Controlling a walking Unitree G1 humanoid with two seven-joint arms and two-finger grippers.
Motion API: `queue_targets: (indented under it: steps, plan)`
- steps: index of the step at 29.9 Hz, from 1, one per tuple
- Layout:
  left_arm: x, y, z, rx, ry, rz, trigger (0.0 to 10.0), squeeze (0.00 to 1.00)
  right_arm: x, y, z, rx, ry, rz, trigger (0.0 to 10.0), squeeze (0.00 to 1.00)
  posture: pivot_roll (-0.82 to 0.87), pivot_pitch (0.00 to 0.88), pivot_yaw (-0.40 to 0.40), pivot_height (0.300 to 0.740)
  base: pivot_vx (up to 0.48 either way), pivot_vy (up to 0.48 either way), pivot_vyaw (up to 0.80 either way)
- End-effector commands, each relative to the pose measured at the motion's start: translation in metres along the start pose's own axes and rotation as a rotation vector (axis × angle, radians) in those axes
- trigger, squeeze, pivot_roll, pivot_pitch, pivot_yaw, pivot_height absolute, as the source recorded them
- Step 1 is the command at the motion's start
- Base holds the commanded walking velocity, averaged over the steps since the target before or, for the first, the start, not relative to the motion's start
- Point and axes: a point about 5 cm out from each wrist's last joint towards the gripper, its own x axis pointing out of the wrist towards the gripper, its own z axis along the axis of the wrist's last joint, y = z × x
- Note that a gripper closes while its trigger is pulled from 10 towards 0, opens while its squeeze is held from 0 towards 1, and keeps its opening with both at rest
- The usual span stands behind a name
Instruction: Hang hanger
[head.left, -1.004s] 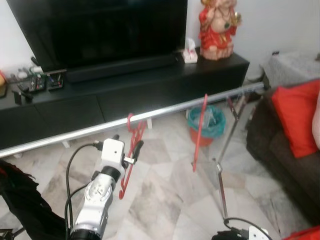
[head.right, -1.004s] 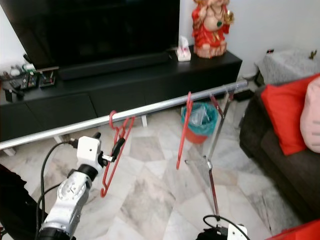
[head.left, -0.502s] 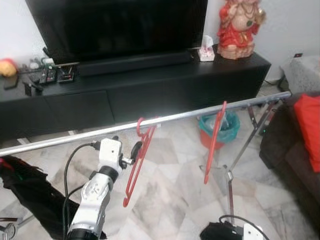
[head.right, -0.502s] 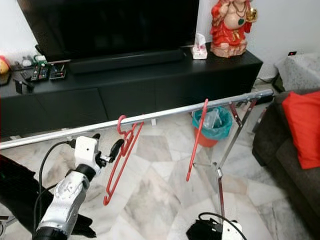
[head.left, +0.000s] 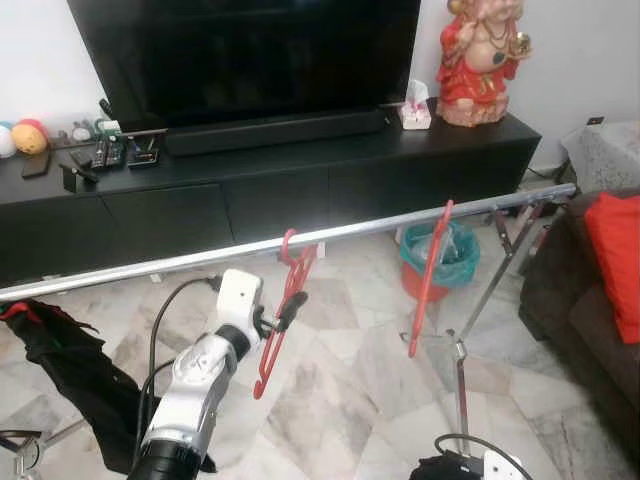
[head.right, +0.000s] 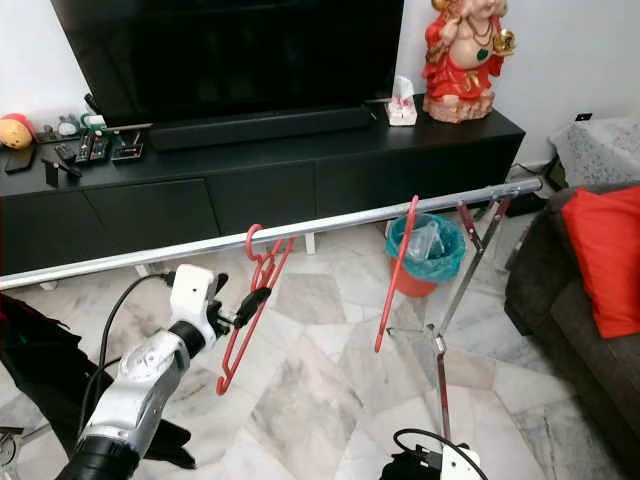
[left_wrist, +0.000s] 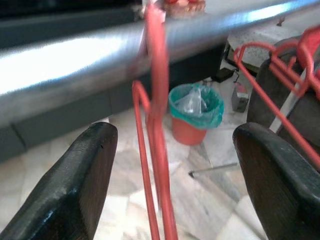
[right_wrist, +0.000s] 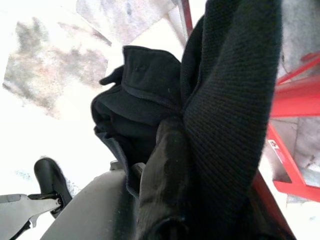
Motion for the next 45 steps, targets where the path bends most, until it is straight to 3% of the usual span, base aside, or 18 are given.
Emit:
queue_targets:
  steps: [1, 8, 22, 31, 34, 42, 45]
  plan:
    - [0.009, -0.004, 0.002, 0.019, 0.024, -0.028, 10.0, 0.0, 0.0, 0.003, 0.001, -0.009, 0.001, 0.01, 10.0, 0.0, 0.0, 0.0, 0.021, 0.74, 0.0, 0.0, 0.0]
    - [0.029, -0.008, 0.008, 0.07, 0.057, -0.013, 10.0, 0.0, 0.001, 0.004, 0.005, -0.01, -0.006, 0.016, 10.0, 0.0, -0.01, 0.0, 0.023, 0.74, 0.0, 0.0, 0.0]
    - [0.046, -0.007, 0.0, 0.137, 0.161, 0.044, 10.0, 0.0, 0.002, 0.008, 0.007, -0.026, -0.005, 0.03, 10.0, 0.0, -0.01, 0.0, 0.02, 0.74, 0.0, 0.0, 0.0]
    - [0.057, -0.012, 0.007, 0.11, 0.115, 0.061, 10.0, 0.0, 0.002, 0.009, 0.007, -0.036, -0.005, 0.034, 10.0, 0.0, -0.01, 0.0, 0.017, 0.74, 0.0, 0.0, 0.0]
    - [0.061, -0.015, 0.008, 0.137, 0.122, 0.052, 10.0, 0.0, 0.002, 0.01, 0.008, -0.039, -0.007, 0.037, 10.0, 0.0, -0.01, 0.0, 0.017, 0.74, 0.0, 0.0, 0.0]
    - [0.061, -0.005, 0.001, 0.202, 0.206, 0.135, 10.0, 0.0, 0.002, 0.012, 0.008, -0.043, -0.009, 0.041, 10.0, 0.0, -0.01, 0.0, 0.014, 0.74, 0.0, 0.0, 0.0]
    - [0.06, -0.004, -0.001, 0.187, 0.217, 0.134, 10.0, 0.0, 0.002, 0.012, 0.008, -0.044, -0.009, 0.042, 10.0, 0.0, -0.02, 0.0, 0.013, 0.74, 0.0, 0.0, 0.0]
